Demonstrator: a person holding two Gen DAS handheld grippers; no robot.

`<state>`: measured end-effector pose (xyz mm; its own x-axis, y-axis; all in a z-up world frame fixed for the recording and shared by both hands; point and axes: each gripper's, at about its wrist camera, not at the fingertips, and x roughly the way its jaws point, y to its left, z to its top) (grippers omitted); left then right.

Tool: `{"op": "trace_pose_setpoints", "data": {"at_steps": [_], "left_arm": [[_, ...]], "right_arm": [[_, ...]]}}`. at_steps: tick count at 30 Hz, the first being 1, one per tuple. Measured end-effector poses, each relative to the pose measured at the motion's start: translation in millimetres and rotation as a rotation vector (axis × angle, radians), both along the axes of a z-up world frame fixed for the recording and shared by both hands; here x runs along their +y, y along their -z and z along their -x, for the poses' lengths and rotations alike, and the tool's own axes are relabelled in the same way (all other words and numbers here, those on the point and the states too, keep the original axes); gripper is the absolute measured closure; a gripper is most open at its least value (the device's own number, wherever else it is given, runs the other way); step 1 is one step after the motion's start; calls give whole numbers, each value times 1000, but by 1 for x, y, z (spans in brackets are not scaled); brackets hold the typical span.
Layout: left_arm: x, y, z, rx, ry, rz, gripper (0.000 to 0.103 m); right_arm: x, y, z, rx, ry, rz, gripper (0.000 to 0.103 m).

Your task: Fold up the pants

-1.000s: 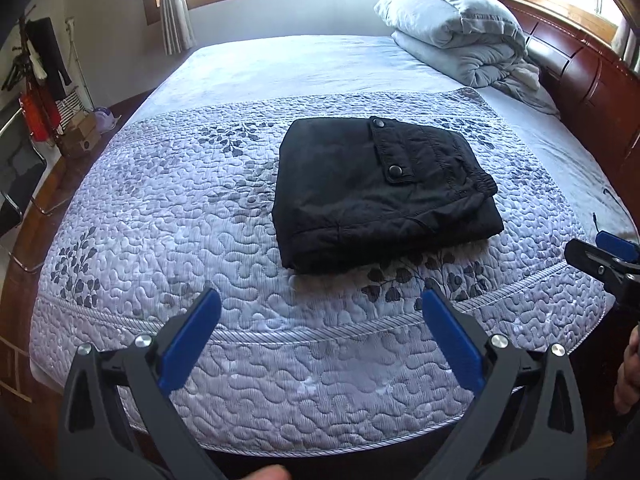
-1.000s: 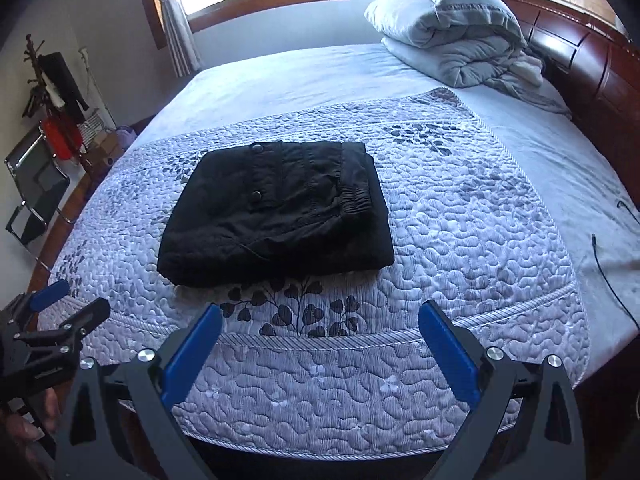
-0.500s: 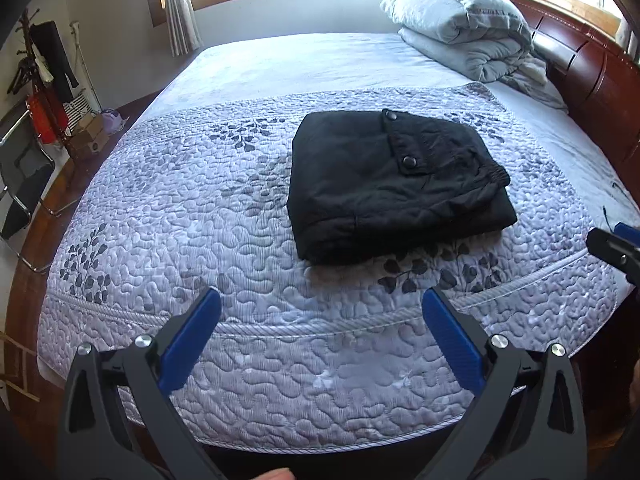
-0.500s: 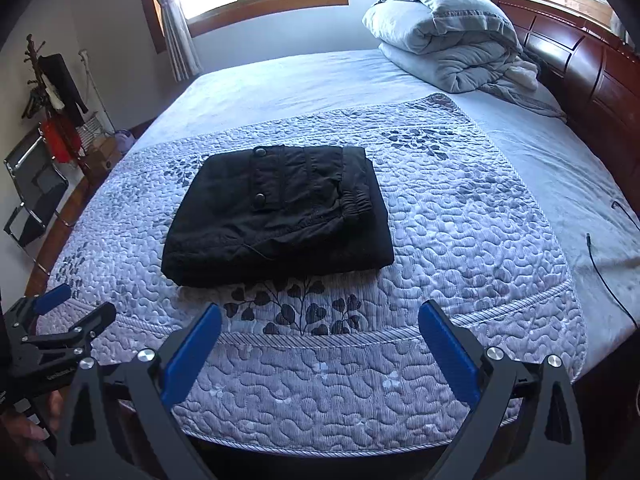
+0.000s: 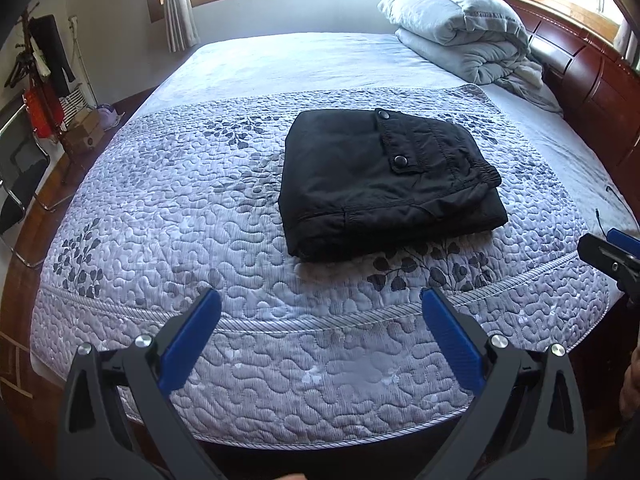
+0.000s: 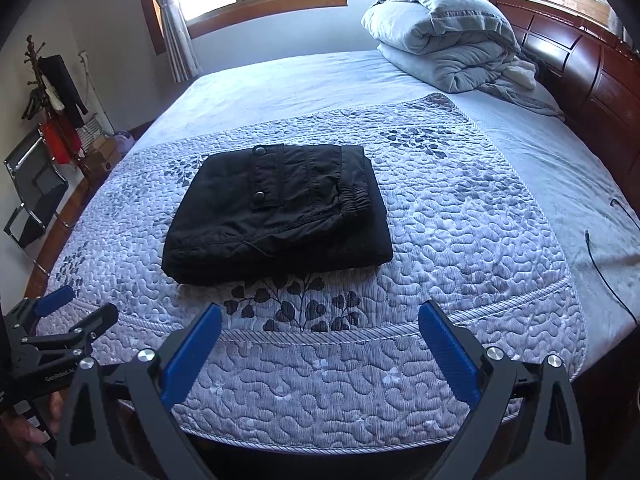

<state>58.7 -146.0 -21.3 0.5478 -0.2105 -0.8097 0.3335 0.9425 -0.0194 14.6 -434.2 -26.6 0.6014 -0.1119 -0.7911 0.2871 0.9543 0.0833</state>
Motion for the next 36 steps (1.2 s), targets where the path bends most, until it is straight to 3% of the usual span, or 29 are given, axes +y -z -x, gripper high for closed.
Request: {"op": "trace_pose_setpoints", "data": {"at_steps": [36], "left_arm": [[-7, -1, -9, -18, -3, 7, 3]], "right_arm": [[2, 14, -10, 40, -9, 1, 4]]}}
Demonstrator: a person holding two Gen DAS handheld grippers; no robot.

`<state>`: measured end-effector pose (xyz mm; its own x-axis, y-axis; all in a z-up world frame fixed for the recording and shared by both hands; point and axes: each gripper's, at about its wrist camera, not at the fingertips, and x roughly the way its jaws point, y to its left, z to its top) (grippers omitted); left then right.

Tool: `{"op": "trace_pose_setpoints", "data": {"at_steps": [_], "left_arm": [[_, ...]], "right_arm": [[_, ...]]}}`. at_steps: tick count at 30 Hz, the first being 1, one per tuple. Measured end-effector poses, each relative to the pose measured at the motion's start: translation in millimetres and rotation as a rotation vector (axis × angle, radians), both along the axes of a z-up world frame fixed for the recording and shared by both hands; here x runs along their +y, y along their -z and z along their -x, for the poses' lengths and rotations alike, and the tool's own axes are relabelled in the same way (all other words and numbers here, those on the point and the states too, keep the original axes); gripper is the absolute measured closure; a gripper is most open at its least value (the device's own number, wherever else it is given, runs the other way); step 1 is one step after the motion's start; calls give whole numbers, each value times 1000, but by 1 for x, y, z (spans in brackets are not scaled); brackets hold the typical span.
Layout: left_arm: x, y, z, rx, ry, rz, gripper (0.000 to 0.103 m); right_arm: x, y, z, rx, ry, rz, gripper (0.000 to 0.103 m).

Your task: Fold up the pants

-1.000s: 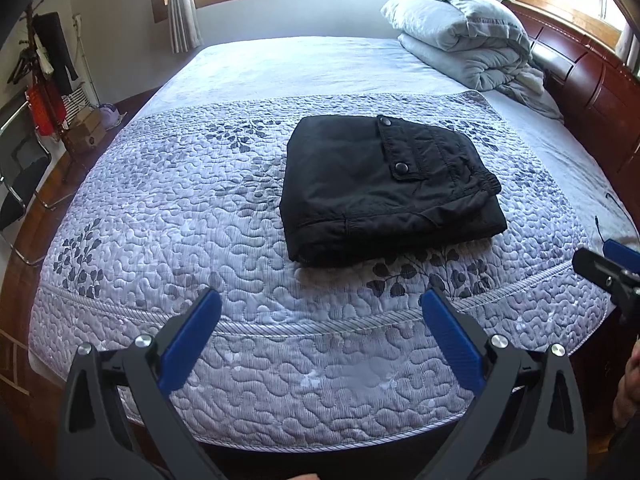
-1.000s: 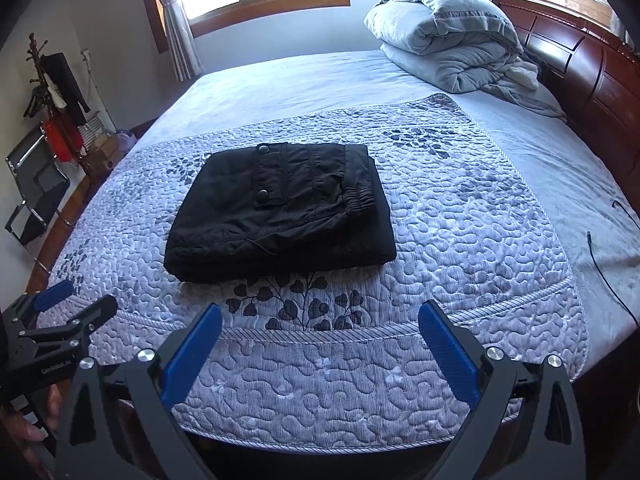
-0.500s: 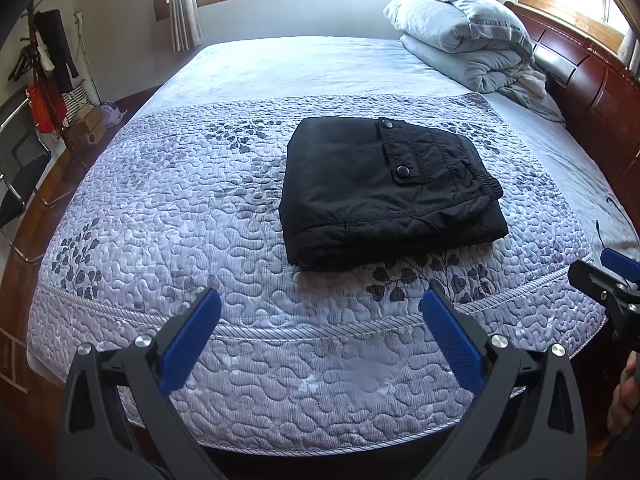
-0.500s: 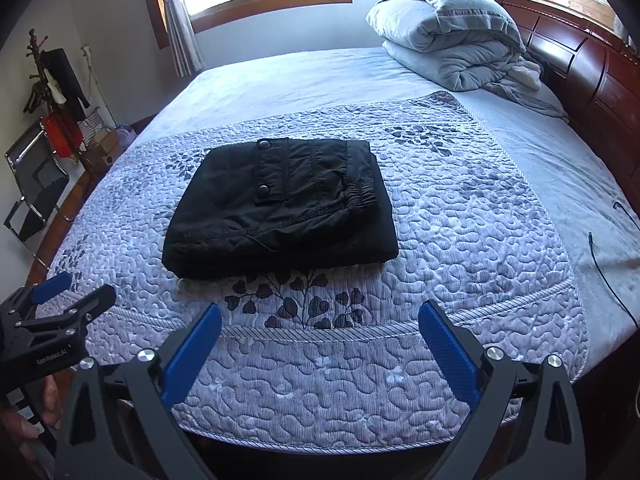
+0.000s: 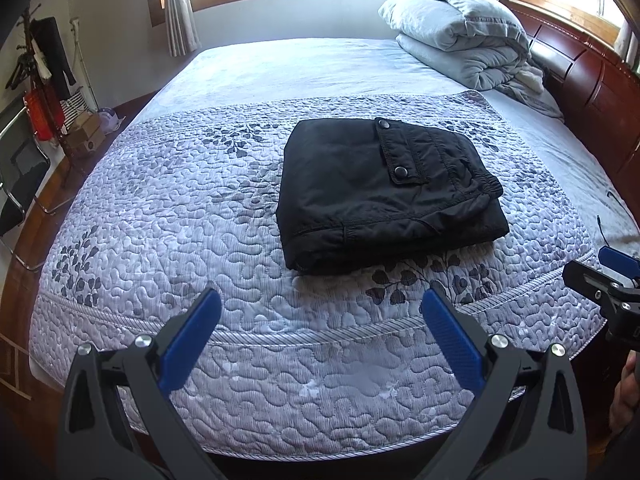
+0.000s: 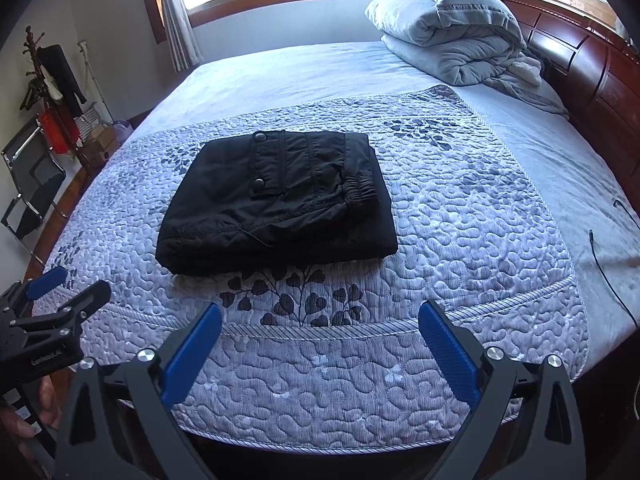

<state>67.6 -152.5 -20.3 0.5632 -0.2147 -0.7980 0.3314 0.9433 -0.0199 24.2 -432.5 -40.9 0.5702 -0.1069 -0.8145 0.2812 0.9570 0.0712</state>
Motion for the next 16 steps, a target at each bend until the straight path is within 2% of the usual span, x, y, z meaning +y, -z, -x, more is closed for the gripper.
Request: {"op": "trace_pose_setpoints", "data": {"at_steps": [16], "left_arm": [[-1, 0, -3, 17, 7, 6, 3]], "right_arm": [[-5, 2, -1, 1, 4, -11, 4]]}}
